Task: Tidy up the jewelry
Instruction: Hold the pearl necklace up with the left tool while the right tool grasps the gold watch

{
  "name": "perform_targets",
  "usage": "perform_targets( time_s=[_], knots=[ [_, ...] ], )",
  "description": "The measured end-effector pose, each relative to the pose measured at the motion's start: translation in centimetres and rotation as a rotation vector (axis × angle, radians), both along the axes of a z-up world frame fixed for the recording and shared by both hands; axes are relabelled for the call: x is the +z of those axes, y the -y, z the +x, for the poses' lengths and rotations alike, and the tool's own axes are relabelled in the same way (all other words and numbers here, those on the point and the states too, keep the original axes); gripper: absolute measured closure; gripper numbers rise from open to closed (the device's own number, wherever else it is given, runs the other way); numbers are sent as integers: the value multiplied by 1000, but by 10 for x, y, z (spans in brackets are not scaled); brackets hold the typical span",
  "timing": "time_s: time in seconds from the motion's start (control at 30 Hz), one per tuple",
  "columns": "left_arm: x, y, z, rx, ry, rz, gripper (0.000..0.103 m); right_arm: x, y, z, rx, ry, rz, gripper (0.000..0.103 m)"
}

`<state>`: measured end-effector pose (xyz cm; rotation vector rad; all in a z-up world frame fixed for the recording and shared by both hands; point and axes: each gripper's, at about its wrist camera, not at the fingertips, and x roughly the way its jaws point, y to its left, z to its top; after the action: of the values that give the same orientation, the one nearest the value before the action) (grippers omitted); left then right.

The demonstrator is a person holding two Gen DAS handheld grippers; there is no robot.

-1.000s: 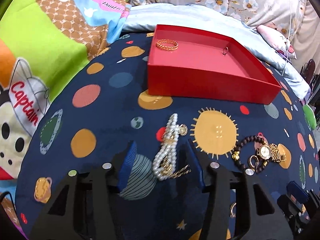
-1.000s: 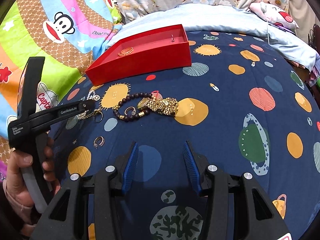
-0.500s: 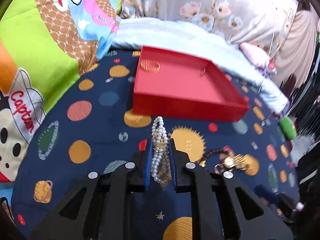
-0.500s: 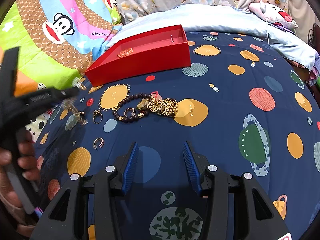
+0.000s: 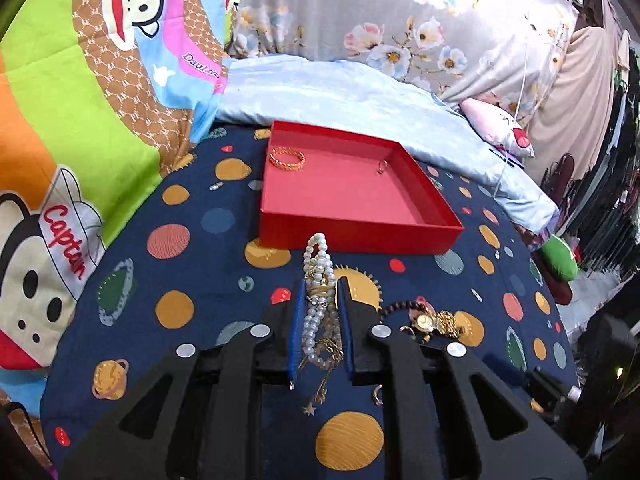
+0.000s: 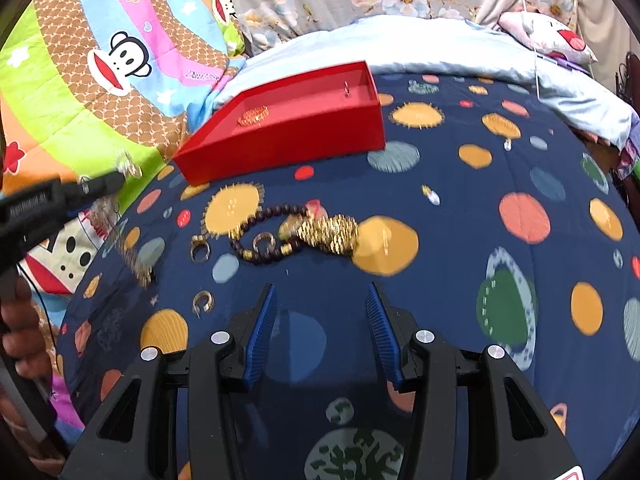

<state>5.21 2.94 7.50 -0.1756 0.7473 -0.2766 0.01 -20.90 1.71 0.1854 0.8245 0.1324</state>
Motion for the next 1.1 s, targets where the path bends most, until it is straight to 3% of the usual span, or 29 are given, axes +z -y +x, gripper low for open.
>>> perform_targets(
  time_s=[0.23, 0.47, 0.53, 0.6, 0.67, 0.77, 1.03, 1.1],
  knots=[
    [-2, 1, -4, -6, -10, -10, 88, 13, -4, 24, 33, 46, -35, 58],
    [-13, 2, -3, -12, -40, -16, 88, 3, 0, 54, 102, -5, -8, 58],
    [-15, 3, -2, -13, -49, -15, 88, -4, 0, 58, 114, -35, -1, 61],
    [-18, 3, -1, -15, -54, -12, 88, -11, 1, 59, 121, -66, 12, 79],
    [-20, 3, 0, -13, -62, -12, 88, -14, 1, 55, 130, -82, 27, 88],
    [-24, 3, 1, -9, -74, -13, 88, -15, -1, 47, 154, -100, 63, 89],
    [-26, 8, 1, -18, -80, -11, 88, -15, -11, 48, 163, -93, 23, 88],
    [-25, 8, 1, -19, -80, -11, 88, -13, -11, 48, 159, -86, 28, 92]
  ],
)
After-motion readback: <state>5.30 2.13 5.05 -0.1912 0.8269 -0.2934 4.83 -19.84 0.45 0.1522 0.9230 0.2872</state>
